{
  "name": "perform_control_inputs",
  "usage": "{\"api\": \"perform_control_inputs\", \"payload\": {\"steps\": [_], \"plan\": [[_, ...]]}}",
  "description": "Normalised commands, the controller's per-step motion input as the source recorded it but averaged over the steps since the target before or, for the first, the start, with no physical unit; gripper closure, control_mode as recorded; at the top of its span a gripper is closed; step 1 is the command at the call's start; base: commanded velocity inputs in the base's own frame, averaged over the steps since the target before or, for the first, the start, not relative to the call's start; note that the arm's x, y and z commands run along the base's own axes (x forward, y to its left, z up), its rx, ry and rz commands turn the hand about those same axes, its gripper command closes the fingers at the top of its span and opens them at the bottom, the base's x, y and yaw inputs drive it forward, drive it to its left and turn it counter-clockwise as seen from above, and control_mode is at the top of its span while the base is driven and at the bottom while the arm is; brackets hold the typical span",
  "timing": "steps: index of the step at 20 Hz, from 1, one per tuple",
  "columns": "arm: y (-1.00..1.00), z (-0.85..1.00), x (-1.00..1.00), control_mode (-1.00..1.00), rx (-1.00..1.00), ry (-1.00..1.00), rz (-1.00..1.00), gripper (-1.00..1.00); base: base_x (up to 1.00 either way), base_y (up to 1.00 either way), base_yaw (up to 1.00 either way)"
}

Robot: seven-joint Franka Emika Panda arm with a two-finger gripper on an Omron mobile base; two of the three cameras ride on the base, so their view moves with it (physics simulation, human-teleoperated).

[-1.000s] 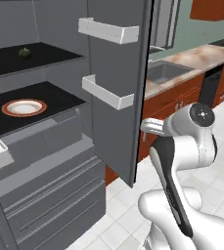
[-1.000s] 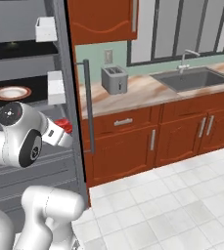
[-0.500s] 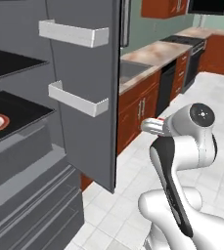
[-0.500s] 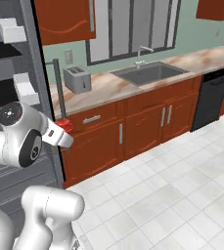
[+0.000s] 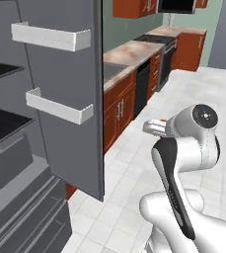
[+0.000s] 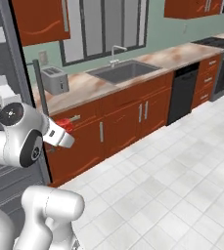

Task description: Transport the steak from the fridge to the microwave and turn on the microwave.

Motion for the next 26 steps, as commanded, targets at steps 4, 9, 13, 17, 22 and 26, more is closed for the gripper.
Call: {"api": "perform_control_inputs", "payload": {"steps": [4, 9, 13, 17, 22, 26], "plan": [[0.00, 0.00, 0.00, 1.00, 0.00, 0.00, 0.00, 1.00, 0.31, -0.20, -0.27], [0.00, 0.00, 0.00, 1.00, 0.00, 0.00, 0.00, 1.00, 0.50, -0.30, -0.26], [0.00, 0.00, 0.00, 1.00, 0.00, 0.00, 0.00, 1.00, 0.73, -0.36, -0.23], [0.00, 0.00, 0.00, 1.00, 0.00, 0.00, 0.00, 1.00, 0.86, -0.41, -0.22], [0.00, 0.00, 0.00, 1.00, 0.00, 0.00, 0.00, 1.00, 0.86, -0.40, -0.21], [0.00, 0.00, 0.00, 1.00, 0.00, 0.00, 0.00, 1.00, 0.90, -0.40, -0.20]]}}
